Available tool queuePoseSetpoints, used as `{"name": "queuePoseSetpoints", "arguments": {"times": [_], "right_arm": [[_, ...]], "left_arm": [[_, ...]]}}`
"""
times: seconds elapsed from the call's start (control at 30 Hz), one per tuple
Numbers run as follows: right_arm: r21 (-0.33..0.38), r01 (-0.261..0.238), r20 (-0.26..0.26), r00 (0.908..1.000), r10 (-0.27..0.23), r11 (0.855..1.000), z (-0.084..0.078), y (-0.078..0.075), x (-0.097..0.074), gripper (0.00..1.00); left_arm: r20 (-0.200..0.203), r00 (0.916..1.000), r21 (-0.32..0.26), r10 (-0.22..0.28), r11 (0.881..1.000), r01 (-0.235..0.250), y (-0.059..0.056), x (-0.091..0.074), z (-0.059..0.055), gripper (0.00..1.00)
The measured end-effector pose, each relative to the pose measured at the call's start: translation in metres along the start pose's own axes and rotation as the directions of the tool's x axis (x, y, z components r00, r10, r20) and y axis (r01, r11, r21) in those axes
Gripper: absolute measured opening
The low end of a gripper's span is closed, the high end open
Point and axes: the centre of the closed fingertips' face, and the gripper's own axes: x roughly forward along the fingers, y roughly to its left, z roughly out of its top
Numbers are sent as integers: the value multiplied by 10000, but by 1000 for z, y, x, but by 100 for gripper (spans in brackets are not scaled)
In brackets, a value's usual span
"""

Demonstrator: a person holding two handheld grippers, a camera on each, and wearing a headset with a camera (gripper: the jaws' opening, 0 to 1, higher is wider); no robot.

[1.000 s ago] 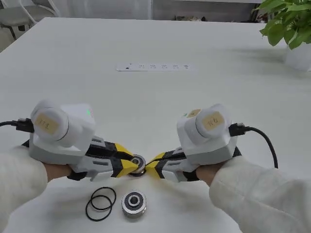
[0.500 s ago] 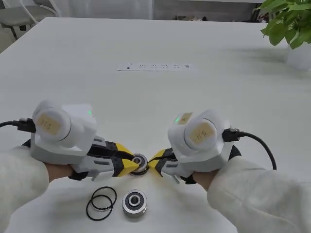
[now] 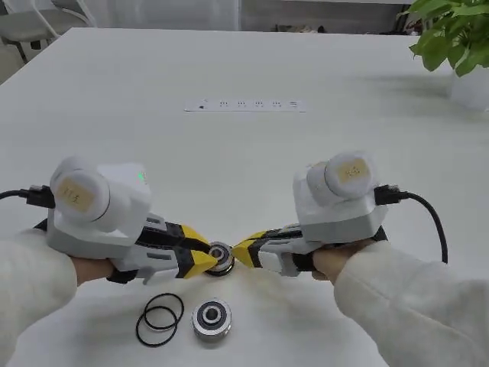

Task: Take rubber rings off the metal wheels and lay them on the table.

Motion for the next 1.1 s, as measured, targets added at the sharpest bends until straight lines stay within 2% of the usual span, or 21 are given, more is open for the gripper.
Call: {"name": "queuePoseSetpoints", "arguments": {"times": [0.43,0.53,0.57,0.6,0.67,0.7,0.83,0.93,1.03,1.1], "right_arm": [[-127,-358,27,9994,358,9993,5,14,2,0],[-359,-482,38,9988,484,9982,7,19,5,0],[-526,-750,237,9968,763,9958,11,25,5,0],[-454,-697,211,9973,707,9965,12,26,6,0],[-1223,-377,-236,9991,351,9918,8,22,8,0],[-1345,-435,-272,9988,402,9900,7,24,9,0],[-970,-579,-69,9983,575,9936,7,25,6,0],[-856,-595,-22,9982,595,9946,8,25,6,0],[-820,-636,16,9980,639,9946,9,25,6,0],[-794,-666,61,9977,673,9946,10,26,6,0]], "left_arm": [[-35,10000,142,-29,9999,29,-1,-1,-1,6],[-20,10000,116,-27,9999,27,-1,-1,-2,6],[-17,10000,105,-26,9999,27,-1,-1,-2,6],[0,10000,71,-30,10000,30,-1,-1,-2,6],[31,10000,22,-39,10000,39,-1,-1,-2,6],[44,10000,2,-31,10000,31,-1,-1,-2,7],[-3,10000,-2,-14,10000,14,-1,-4,-4,5],[-26,9998,-270,-192,9995,191,-1,-9,-5,0],[96,9995,-283,-306,9991,308,-4,-16,-2,6],[296,9989,-361,-370,9986,380,-6,-22,4,11]]}}
